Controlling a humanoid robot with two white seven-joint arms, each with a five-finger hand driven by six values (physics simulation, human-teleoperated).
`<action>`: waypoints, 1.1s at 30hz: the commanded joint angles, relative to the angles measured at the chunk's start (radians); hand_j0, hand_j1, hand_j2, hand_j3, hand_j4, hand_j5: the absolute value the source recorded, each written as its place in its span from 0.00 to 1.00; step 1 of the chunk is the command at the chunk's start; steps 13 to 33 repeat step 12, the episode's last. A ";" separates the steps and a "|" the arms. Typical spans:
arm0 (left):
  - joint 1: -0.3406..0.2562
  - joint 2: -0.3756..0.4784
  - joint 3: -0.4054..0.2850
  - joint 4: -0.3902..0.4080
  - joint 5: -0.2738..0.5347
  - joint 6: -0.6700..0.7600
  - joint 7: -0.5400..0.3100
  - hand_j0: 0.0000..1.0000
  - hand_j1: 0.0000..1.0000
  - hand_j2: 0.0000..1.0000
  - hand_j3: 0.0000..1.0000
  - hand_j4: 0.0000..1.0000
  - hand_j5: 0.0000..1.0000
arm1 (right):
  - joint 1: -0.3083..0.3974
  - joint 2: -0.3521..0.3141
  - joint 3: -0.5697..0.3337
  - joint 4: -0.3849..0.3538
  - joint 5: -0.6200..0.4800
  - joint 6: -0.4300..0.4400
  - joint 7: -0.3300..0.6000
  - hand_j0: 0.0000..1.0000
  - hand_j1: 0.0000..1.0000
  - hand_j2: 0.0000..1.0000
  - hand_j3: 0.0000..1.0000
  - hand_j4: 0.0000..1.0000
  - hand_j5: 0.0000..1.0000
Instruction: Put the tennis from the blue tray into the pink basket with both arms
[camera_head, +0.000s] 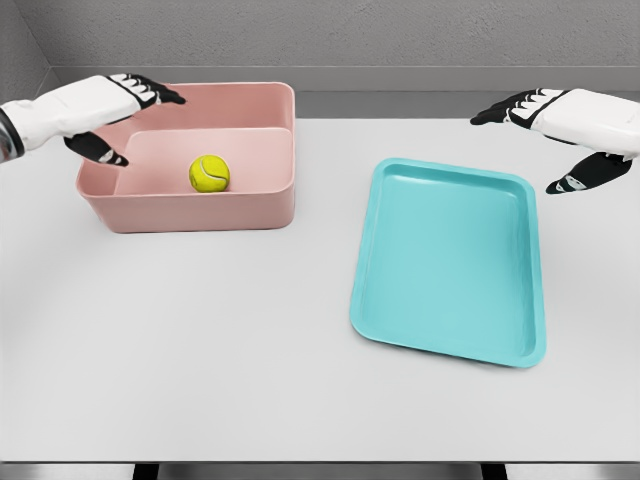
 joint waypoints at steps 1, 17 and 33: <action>0.000 0.035 0.004 -0.001 0.045 0.002 0.002 1.00 1.00 1.00 1.00 1.00 1.00 | 0.000 -0.002 0.000 0.000 -0.004 0.002 0.000 1.00 1.00 1.00 1.00 1.00 1.00; 0.017 0.043 0.001 0.005 0.077 0.002 -0.003 1.00 1.00 1.00 1.00 1.00 1.00 | 0.000 -0.002 0.000 0.000 -0.004 0.002 0.000 1.00 1.00 1.00 1.00 1.00 1.00; 0.017 0.043 0.001 0.005 0.077 0.002 -0.003 1.00 1.00 1.00 1.00 1.00 1.00 | 0.000 -0.002 0.000 0.000 -0.004 0.002 0.000 1.00 1.00 1.00 1.00 1.00 1.00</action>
